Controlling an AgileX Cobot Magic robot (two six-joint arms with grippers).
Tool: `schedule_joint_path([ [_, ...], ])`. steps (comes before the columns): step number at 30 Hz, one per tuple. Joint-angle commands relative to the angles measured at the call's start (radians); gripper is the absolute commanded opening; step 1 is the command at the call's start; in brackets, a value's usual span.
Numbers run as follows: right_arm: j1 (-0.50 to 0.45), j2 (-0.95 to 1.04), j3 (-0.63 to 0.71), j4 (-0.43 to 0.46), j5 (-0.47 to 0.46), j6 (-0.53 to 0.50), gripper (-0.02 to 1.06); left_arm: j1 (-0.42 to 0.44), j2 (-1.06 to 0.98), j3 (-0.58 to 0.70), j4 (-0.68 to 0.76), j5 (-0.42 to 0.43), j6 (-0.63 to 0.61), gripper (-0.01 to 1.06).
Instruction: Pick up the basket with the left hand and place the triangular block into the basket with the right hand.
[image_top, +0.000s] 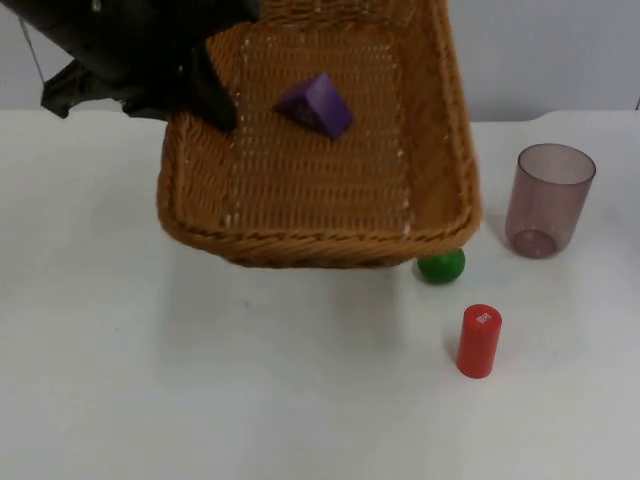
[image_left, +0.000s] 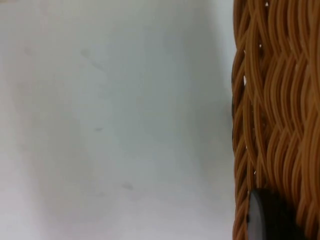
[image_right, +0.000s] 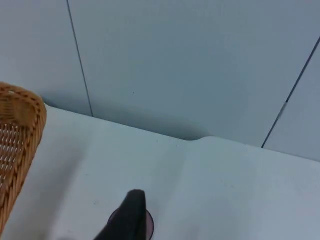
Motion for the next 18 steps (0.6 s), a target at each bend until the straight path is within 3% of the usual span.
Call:
schedule_joint_path([
  [1,-0.006,-0.010,-0.009,-0.004,0.000,-0.006,1.05,-0.005,0.037,-0.002,0.014,0.015,0.019,0.00],
  [6,-0.006,-0.010,-0.009,-0.004,0.000,-0.013,1.05,-0.005,0.158,-0.002,-0.048,0.045,0.076,0.00],
  [14,-0.006,-0.010,-0.009,-0.004,0.022,-0.013,1.05,-0.005,0.280,-0.004,-0.066,-0.078,0.120,0.00],
  [18,-0.006,-0.010,-0.009,-0.004,0.024,-0.013,1.05,-0.005,0.315,-0.004,-0.068,-0.076,0.145,0.00],
])
